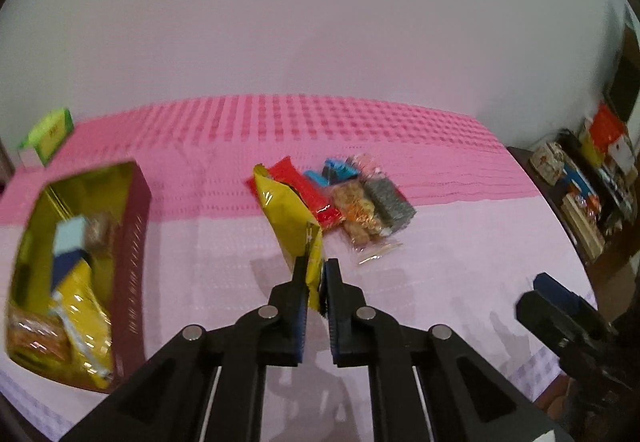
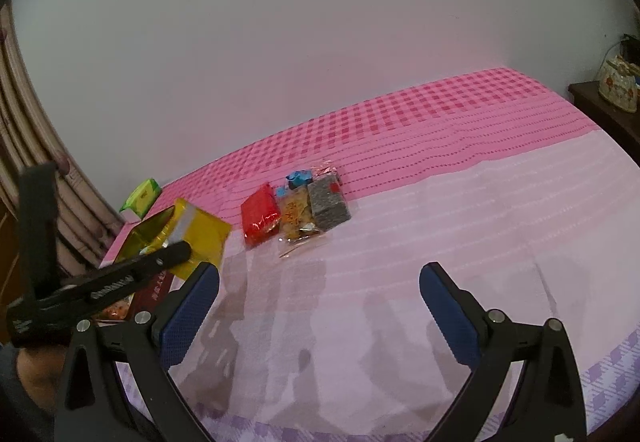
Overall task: Organize snacks
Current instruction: 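Grasp the long yellow foil packet with the left gripper, then carry the yellow foil packet with the left gripper into the tin and release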
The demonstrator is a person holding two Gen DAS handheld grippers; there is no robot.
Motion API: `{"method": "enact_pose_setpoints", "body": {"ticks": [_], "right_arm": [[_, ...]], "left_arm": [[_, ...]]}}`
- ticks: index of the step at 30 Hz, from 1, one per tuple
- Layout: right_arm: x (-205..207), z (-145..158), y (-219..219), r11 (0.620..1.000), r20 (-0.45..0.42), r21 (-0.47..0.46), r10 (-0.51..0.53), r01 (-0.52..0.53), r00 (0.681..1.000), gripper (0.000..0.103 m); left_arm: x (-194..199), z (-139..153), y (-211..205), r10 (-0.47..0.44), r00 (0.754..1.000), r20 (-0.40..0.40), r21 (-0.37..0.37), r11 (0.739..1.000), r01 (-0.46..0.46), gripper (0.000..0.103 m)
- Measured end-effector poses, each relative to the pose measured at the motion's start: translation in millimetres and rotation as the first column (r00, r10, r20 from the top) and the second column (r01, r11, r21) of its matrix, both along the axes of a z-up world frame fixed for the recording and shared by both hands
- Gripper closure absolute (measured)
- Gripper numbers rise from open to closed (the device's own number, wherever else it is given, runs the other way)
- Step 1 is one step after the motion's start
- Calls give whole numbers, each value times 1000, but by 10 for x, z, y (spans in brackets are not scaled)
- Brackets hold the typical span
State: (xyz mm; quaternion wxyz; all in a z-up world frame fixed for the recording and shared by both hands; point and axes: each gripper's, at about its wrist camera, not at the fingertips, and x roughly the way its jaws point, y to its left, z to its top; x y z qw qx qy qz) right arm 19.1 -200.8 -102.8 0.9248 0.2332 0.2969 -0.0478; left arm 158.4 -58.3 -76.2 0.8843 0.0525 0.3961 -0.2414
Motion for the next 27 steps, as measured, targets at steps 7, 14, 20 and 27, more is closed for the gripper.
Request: {"method": "enact_pose_setpoints", "body": {"ticks": [7,14,20,27], "right_arm": [[-29,62,-43,1000,23,22,-10,9,1000,3],[-68,133,-59,999,37,34,-7,6,999,2],[-101,203,-49,999,44,42,-9,7,999,1],[-104,246,17,999,54,35,0,-1,999,0]], "left_arm": [[-175,439,127,-27,995,99,32,999,24,95],[-339,753,522,25,984,179,42,999,-33,95],[-303,917,1142,133,972,193,29,990,-141,95],[-161,999,1814,217,955,201,79,968,-237,95]]}}
